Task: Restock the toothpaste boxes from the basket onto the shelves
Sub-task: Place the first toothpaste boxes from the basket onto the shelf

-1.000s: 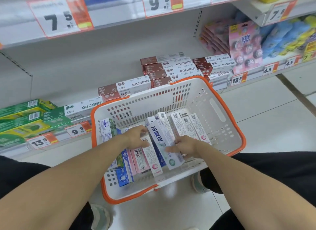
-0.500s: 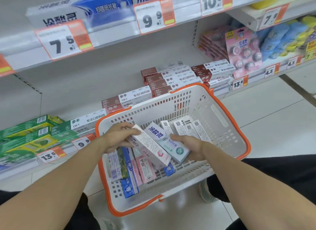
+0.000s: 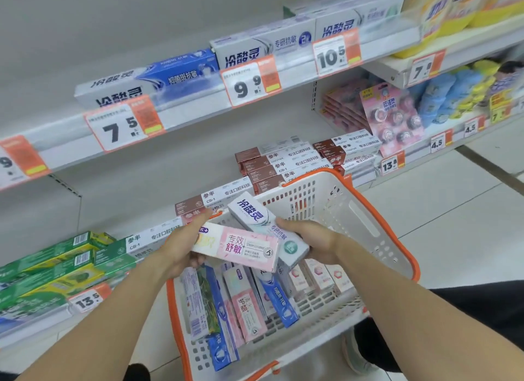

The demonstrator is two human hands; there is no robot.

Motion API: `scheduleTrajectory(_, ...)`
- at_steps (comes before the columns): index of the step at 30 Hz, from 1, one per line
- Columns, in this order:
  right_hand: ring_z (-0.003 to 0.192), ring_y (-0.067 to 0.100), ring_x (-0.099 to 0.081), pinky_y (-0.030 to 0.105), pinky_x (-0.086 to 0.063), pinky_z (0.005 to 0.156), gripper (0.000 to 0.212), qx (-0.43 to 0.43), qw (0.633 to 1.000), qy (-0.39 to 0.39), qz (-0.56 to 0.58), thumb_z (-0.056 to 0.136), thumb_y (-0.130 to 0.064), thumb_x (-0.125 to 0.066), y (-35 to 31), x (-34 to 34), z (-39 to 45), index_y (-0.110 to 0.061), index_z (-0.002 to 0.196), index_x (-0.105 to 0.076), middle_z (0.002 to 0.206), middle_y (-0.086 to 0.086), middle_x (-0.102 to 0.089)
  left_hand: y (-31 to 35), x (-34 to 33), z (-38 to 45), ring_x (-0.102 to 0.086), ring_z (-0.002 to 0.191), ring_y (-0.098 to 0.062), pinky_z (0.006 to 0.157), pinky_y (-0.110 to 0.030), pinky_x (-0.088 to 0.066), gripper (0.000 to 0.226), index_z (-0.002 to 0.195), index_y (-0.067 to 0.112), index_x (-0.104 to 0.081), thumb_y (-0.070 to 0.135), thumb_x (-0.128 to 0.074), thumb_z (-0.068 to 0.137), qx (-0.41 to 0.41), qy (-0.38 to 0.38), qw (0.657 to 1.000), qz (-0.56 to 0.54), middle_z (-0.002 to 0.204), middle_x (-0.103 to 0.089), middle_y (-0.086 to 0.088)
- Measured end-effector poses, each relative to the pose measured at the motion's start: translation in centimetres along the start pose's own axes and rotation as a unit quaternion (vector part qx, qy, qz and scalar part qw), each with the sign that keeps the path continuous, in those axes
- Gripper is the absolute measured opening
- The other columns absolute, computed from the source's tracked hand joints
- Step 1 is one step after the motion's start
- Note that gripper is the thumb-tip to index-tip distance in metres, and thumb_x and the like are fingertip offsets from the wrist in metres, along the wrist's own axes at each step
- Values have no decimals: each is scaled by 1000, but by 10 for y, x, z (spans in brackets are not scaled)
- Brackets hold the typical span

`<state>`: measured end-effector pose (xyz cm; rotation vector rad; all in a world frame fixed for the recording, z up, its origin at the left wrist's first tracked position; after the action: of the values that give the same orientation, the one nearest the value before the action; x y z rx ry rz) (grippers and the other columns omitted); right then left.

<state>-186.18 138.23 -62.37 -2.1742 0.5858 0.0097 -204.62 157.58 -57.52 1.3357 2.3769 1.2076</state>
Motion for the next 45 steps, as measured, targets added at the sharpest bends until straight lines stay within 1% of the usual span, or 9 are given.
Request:
scheduleTrajectory(7, 79, 18, -70, 24, -53, 62, 41, 122, 990, -19, -62, 89, -36, -68, -86, -3, -41, -5, 116, -69, 102, 11, -75, 63, 0, -39, -46, 36, -17, 36, -19, -30, 63, 114, 21, -65, 73, -46, 84, -133, -40, 985, 104, 57, -65, -9)
scheduleTrajectory(14, 76, 17, -68, 22, -51, 62, 16, 194, 967, -82, -142, 83, -35, -77, -135, -26, -78, -19, 85, -76, 93, 7, -75, 101, 5, -76, -47, 38, -15, 35, -16, -27, 60, 97, 10, -64, 67, -51, 84, -197, -31, 979, 50, 55, -61, -4)
scheduleTrajectory(20, 83, 26, -69, 27, -50, 64, 39, 210, 944, -41, -249, 80, -23, -83, -168, -12, -103, -7, 113, -69, 101, 17, -76, 146, 13, -83, -50, 39, -9, 36, -14, -26, 47, 104, 10, -57, 54, -57, 90, -251, -13, 966, 60, 52, -58, 3)
scheduleTrajectory(25, 104, 52, -65, 63, -48, 93, 55, 184, 935, -35, -302, 67, -19, -88, -198, 7, -116, -7, 115, -65, 109, 25, -72, 173, -10, -90, -53, 39, -4, 34, -12, -32, 24, 93, 14, -59, 33, -47, 102, -304, -111, 946, 34, 53, -62, 7)
scheduleTrajectory(29, 104, 43, -68, 48, -55, 85, 43, 184, 912, -3, -367, 74, -19, -87, -228, 16, -123, -11, 112, -70, 109, 15, -74, 181, -15, -83, -70, 60, -32, 51, -33, -54, 52, 109, 11, -59, 59, -64, 87, -337, -103, 936, -15, 77, -74, -10)
scheduleTrajectory(32, 94, 21, -72, 27, -55, 73, 34, 206, 888, 32, -410, 80, -28, -84, -245, 12, -125, -19, 111, -73, 109, 6, -75, 178, -20, -76, -68, 85, -53, 73, -69, -50, 63, 103, 27, -65, 75, -71, 62, -347, -69, 933, -59, 93, -75, -21)
scheduleTrajectory(38, 97, 18, -71, 43, -58, 86, 52, 320, 783, 152, -511, 79, -37, -83, -297, 24, -132, -26, 126, -64, 114, -4, -70, 177, -18, -64, -55, 43, -28, 41, -24, -40, 61, 74, 18, -59, 77, -68, 67, -356, 26, 926, -122, 61, -67, -13)
scheduleTrajectory(41, 95, 23, -65, 33, -57, 77, 54, 354, 718, 296, -521, 86, -27, -77, -339, 50, -152, -27, 133, -49, 115, -3, -60, 186, -21, -64, -54, 42, -24, 39, -23, -35, 57, 80, 6, -60, 62, -64, 77, -354, 63, 917, -172, 56, -66, -11)
scheduleTrajectory(45, 114, 27, -57, 38, -47, 95, 49, 329, 642, 388, -574, 89, -19, -74, -390, 103, -157, -24, 132, -50, 130, 4, -59, 199, -36, -64, -63, 50, -21, 44, -26, -45, 54, 92, 0, -64, 53, -68, 82, -321, 37, 919, -226, 73, -74, -13)
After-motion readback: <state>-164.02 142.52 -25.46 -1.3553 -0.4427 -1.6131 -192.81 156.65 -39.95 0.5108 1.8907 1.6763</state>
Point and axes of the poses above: each hand's wrist, its own z-axis towards the middle knuckle, its own x-axis out of the back of the hand, y = z × x, the point moved 3 cm from there along z, towards the middle knuckle
